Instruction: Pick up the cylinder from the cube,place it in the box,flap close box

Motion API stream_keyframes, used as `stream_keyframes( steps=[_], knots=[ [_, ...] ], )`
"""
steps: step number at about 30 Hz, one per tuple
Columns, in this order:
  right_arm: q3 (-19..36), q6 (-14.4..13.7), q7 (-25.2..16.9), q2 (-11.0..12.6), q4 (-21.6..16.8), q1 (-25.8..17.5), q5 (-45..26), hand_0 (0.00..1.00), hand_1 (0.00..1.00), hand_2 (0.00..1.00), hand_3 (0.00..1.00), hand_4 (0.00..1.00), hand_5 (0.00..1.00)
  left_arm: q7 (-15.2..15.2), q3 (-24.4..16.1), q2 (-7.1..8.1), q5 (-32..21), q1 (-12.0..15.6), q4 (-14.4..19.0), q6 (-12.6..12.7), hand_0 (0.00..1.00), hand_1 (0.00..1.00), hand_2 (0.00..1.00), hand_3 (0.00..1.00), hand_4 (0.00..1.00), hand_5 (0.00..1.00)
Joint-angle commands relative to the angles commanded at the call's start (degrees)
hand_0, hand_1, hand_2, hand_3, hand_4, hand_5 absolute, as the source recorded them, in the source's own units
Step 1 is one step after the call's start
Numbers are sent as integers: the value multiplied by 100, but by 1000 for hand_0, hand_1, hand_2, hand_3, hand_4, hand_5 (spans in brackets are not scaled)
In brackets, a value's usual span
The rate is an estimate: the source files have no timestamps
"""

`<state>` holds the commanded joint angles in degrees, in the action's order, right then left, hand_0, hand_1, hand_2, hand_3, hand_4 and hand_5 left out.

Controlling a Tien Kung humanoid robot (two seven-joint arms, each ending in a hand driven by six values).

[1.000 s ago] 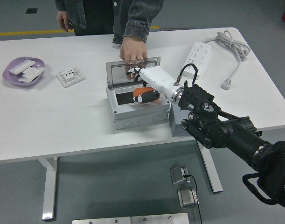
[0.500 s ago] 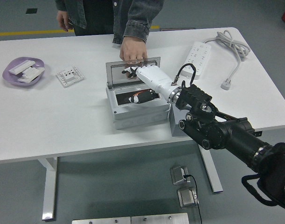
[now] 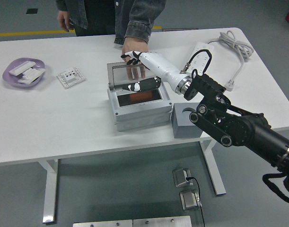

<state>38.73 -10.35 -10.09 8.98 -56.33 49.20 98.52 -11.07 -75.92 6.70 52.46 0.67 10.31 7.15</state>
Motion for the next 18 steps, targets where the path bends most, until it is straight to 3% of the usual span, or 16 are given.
stream_keyframes(
  steps=[1, 11, 18],
  knots=[
    [72, 15, -21, -24, 112, 95, -26, 715, 666, 713, 853, 958, 415, 2, -1, 5, 6, -11, 0, 0, 633, 538, 500, 607, 574, 170],
    [439, 55, -322, -509, 1500, 784, -212, 702, 650, 706, 846, 956, 420, -15, 35, 98, 53, -143, 0, 0, 634, 538, 502, 606, 574, 172],
    [490, 16, -498, -743, 2638, 866, -275, 699, 647, 704, 833, 955, 426, -38, 76, 169, 93, -249, 0, -2, 633, 538, 503, 606, 572, 171]
  ],
)
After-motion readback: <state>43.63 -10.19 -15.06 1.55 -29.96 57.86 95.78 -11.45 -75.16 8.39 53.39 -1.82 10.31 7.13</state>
